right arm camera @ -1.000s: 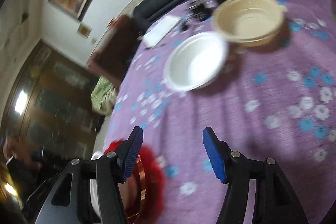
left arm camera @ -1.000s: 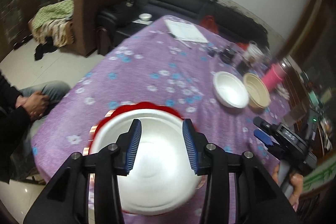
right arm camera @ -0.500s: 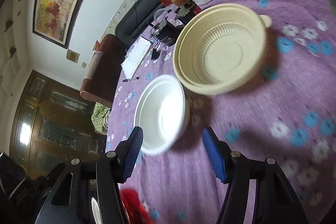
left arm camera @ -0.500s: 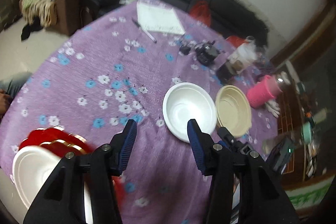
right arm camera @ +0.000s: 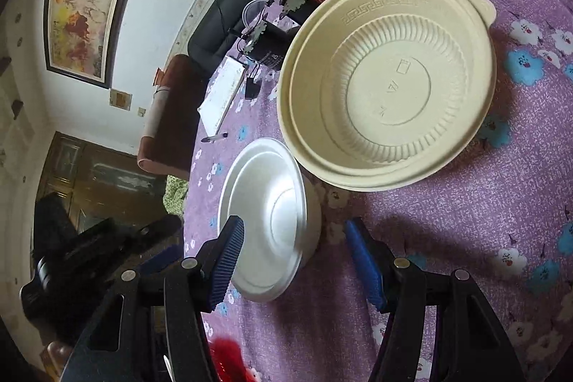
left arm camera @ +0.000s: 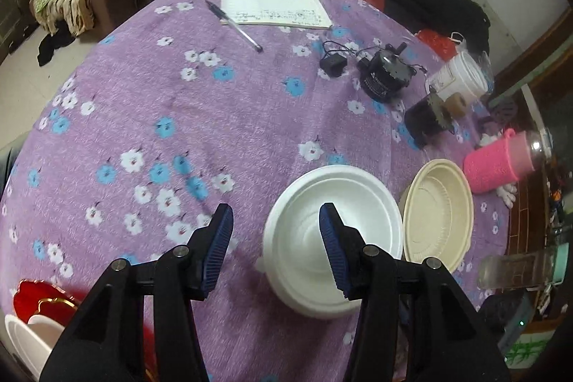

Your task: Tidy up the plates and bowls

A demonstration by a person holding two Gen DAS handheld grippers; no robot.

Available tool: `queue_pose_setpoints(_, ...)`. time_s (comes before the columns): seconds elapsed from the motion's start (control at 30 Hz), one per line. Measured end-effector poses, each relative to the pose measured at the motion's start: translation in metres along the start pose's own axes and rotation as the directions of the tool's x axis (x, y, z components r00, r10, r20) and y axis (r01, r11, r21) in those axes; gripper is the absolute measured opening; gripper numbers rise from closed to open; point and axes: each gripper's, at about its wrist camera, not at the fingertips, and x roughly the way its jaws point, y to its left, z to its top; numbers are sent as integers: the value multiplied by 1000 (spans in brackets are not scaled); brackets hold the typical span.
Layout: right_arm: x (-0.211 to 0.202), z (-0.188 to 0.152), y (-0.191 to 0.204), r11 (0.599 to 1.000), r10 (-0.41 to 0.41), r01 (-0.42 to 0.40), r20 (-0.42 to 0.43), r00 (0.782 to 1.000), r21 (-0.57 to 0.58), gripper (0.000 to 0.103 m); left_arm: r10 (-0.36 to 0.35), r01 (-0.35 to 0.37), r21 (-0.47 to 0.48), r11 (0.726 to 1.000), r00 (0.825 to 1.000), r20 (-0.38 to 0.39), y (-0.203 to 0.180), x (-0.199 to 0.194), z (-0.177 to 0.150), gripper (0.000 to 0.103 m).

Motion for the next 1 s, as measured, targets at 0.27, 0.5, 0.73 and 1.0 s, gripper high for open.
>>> queue_pose_setpoints(0.27, 6, 0, -3, 1000, -5, 5, -6, 1000, 6, 61, 50, -50, -1, 999, 997, -50, -10, 35, -9, 48)
queue_pose_setpoints(0.5, 14, 0, -7, 1000, -9, 9, -16, 1000, 11, 50, 101, -102, -10, 995, 994, -44, -10, 37, -13, 43)
queue_pose_setpoints(0.73, 20, 0, -6, 1000, -10, 10, -7, 1000, -17, 10, 129, -130, -14, 991, 991, -44, -11, 38, -13, 15)
queue_pose_setpoints(1.0, 21, 0, -6, 1000, -7, 7, -5, 1000, -11, 9, 136, -136, 6, 991, 990, -41, -15, 36, -12, 15)
